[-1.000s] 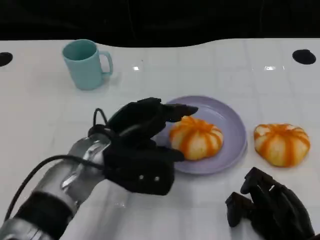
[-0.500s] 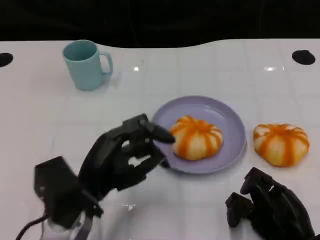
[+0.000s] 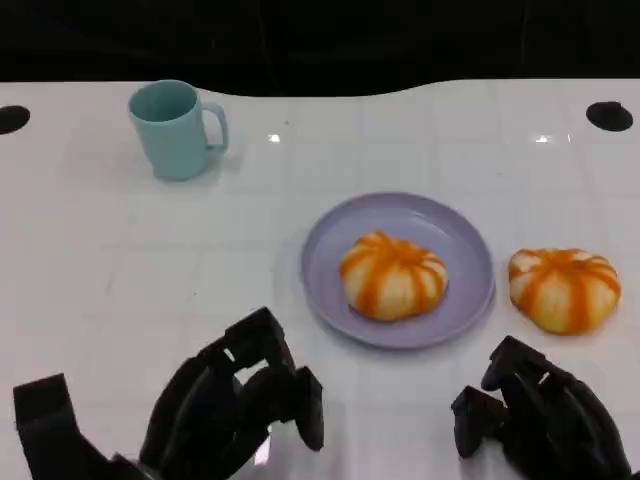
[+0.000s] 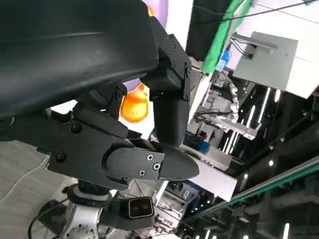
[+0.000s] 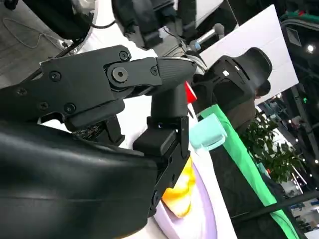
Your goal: Grasp the bread from the table and place it into the plate.
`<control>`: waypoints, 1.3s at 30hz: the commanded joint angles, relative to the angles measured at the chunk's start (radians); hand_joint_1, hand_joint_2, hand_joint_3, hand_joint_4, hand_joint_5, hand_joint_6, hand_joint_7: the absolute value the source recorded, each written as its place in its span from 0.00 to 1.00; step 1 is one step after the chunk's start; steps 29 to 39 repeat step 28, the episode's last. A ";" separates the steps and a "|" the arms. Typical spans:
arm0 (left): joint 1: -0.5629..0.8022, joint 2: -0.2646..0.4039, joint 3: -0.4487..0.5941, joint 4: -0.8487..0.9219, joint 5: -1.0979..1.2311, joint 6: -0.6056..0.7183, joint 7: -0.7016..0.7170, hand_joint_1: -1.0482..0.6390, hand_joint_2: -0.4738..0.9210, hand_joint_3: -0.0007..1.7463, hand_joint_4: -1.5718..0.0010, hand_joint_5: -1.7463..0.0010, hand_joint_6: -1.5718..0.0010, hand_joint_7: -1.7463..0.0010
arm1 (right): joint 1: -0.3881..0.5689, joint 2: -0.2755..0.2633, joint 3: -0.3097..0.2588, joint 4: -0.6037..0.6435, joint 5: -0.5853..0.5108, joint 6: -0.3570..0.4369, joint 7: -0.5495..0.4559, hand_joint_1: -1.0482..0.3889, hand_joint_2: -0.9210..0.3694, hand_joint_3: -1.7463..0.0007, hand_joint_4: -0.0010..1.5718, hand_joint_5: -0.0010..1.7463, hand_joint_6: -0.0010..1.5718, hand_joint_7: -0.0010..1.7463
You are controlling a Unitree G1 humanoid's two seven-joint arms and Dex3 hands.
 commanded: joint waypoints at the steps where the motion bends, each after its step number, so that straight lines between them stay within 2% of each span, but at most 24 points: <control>1: 0.014 -0.002 0.018 0.007 0.022 0.001 -0.026 0.20 1.00 0.16 0.42 0.00 0.60 0.00 | 0.003 -0.019 -0.003 0.003 0.008 -0.001 0.011 0.34 0.00 0.87 0.49 0.96 0.44 0.80; 20: -0.019 -0.012 0.073 0.068 0.054 0.021 -0.060 0.19 0.99 0.13 0.39 0.00 0.56 0.00 | -0.027 -0.010 -0.012 0.053 0.004 -0.030 0.009 0.34 0.00 0.87 0.49 0.95 0.43 0.80; 39: -0.025 -0.010 0.083 0.081 0.050 0.037 -0.085 0.20 1.00 0.13 0.38 0.00 0.56 0.00 | -0.027 -0.008 -0.009 0.043 0.000 -0.024 -0.008 0.35 0.00 0.87 0.50 0.95 0.44 0.81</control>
